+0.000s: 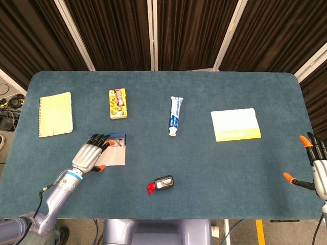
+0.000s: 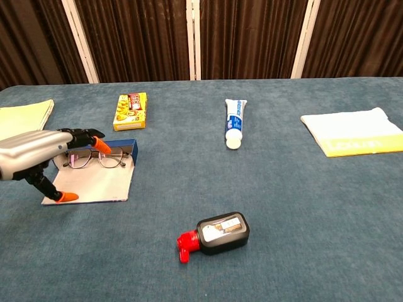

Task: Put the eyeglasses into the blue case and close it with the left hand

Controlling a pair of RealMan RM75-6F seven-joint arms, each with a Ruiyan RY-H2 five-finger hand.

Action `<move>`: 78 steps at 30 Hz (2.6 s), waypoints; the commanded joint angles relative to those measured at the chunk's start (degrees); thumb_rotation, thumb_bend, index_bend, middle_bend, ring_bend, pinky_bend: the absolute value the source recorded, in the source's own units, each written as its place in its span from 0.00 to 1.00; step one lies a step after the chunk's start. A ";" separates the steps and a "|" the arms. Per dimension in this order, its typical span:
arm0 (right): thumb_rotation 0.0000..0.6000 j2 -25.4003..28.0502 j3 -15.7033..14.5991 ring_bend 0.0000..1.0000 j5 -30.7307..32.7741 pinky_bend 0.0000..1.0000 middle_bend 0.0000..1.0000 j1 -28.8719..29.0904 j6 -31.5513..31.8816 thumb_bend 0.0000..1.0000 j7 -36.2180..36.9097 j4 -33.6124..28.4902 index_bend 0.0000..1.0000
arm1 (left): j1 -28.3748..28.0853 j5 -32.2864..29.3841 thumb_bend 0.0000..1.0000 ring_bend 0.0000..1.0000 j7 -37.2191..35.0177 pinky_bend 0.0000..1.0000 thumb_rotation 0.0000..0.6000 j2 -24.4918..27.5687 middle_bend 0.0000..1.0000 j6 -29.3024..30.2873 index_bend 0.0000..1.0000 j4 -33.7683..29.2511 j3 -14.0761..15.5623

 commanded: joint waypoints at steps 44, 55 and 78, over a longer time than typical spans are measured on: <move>1.00 0.26 0.11 0.00 0.15 0.00 0.00 -0.05 0.08 0.00 0.76 0.23 0.00 | 0.65 0.44 0.41 0.00 -2.27 0.00 1.00 -6.21 0.00 -2.10 0.22 8.36 -0.76; 1.00 0.19 0.06 0.00 0.11 0.00 0.00 -0.02 0.01 0.00 0.71 0.20 0.00 | 0.81 0.40 0.56 0.00 -1.97 0.00 1.00 -5.58 0.00 -2.10 0.26 7.89 -0.95; 1.00 0.13 0.00 0.00 0.15 0.00 0.00 0.06 -0.20 0.00 0.61 0.30 0.00 | 0.64 -0.16 0.64 0.00 -1.99 0.00 1.00 -4.30 0.00 -1.93 0.31 6.65 -2.27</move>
